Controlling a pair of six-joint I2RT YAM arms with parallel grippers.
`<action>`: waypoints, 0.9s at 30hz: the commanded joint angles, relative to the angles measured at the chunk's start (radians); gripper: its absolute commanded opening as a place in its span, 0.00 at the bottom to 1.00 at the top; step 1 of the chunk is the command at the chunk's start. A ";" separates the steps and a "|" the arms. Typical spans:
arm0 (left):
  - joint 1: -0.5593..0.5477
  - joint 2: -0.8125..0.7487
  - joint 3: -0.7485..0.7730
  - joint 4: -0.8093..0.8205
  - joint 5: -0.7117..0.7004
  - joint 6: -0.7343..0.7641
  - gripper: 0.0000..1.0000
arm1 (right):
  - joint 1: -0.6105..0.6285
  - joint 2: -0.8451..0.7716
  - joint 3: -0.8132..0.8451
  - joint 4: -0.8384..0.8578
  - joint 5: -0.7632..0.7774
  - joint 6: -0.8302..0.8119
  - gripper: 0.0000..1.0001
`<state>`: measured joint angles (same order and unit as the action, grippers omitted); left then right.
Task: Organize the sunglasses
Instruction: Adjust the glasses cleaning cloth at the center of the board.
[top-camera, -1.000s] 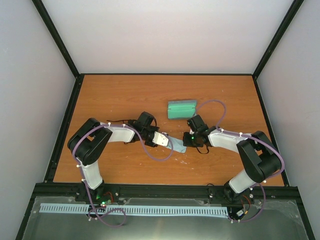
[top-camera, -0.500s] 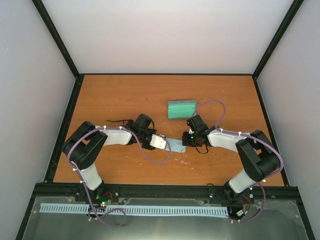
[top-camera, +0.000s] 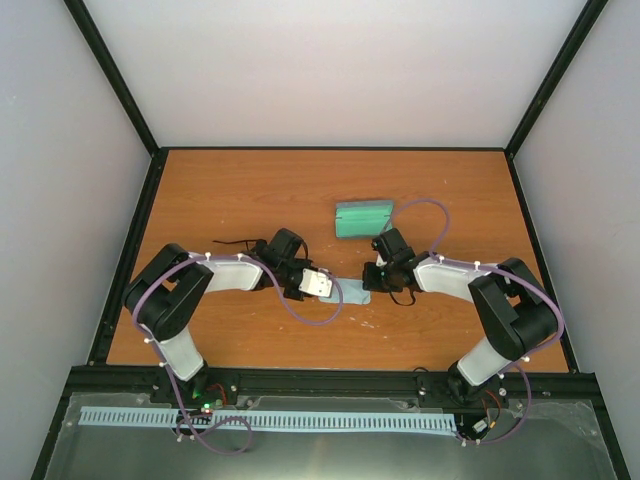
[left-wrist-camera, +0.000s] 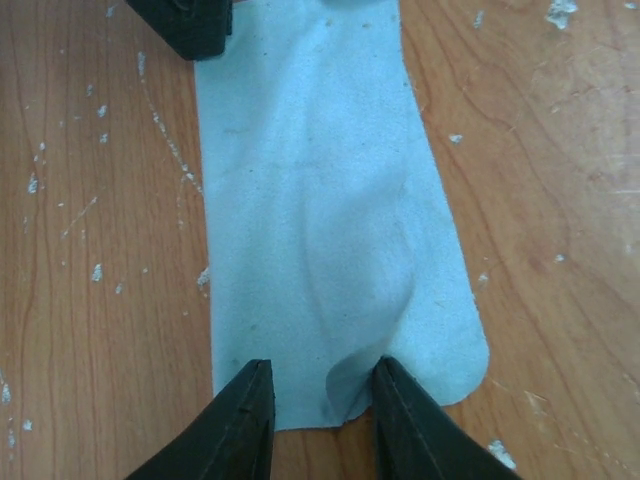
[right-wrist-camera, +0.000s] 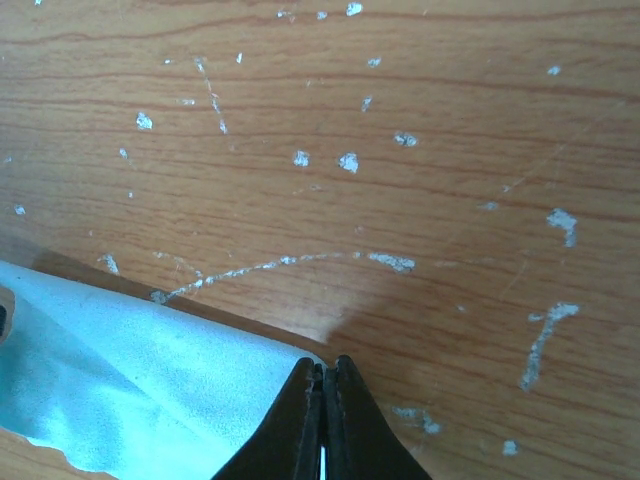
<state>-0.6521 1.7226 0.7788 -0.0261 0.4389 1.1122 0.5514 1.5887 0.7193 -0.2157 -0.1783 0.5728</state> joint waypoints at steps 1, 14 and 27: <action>-0.009 -0.034 0.036 -0.068 0.048 -0.015 0.27 | 0.009 0.044 -0.030 -0.079 0.010 -0.006 0.05; -0.010 -0.052 0.051 -0.127 0.110 -0.020 0.07 | 0.008 0.041 -0.038 -0.069 -0.003 -0.011 0.05; -0.009 -0.044 0.003 -0.086 0.036 0.031 0.24 | 0.008 0.041 -0.043 -0.060 -0.007 -0.010 0.08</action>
<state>-0.6529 1.6901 0.7803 -0.1215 0.4812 1.1049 0.5514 1.5887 0.7166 -0.2047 -0.1932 0.5655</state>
